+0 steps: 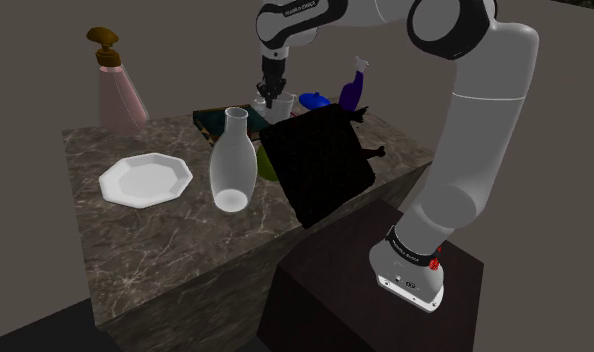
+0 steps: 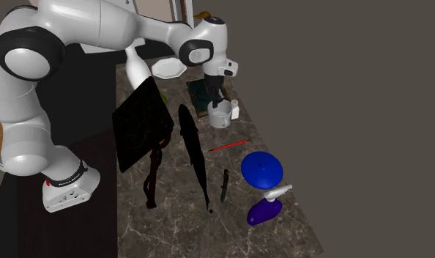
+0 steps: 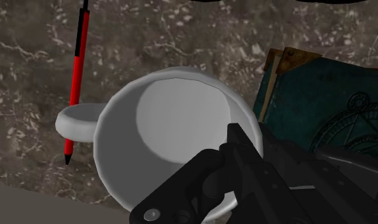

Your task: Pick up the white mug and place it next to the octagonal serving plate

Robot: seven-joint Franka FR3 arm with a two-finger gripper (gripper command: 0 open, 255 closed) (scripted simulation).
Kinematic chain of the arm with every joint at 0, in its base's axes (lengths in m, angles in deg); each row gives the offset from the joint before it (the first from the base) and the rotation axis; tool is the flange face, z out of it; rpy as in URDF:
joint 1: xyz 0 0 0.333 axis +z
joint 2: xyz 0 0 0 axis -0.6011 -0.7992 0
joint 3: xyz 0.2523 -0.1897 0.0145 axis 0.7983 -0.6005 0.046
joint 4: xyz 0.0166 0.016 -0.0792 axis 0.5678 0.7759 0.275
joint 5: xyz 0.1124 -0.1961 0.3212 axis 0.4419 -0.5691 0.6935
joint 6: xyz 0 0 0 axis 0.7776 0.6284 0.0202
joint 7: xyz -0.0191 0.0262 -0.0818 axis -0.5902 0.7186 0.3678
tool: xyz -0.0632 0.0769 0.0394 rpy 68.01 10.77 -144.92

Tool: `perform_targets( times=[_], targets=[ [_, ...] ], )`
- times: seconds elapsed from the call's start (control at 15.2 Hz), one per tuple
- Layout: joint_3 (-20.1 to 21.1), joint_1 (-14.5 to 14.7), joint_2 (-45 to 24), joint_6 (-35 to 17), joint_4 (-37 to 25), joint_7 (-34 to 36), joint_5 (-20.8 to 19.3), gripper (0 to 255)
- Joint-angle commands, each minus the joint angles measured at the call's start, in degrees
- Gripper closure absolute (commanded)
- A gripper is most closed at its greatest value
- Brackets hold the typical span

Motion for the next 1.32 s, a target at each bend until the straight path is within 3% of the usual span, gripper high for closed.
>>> perform_targets(
  times=[0.0,1.25],
  targets=[
    [0.0,0.0,0.4,1.4,-1.0,0.0,0.0,255],
    [0.0,0.1,3.1,15.0,-12.0,-0.6,0.0,255]
  ],
)
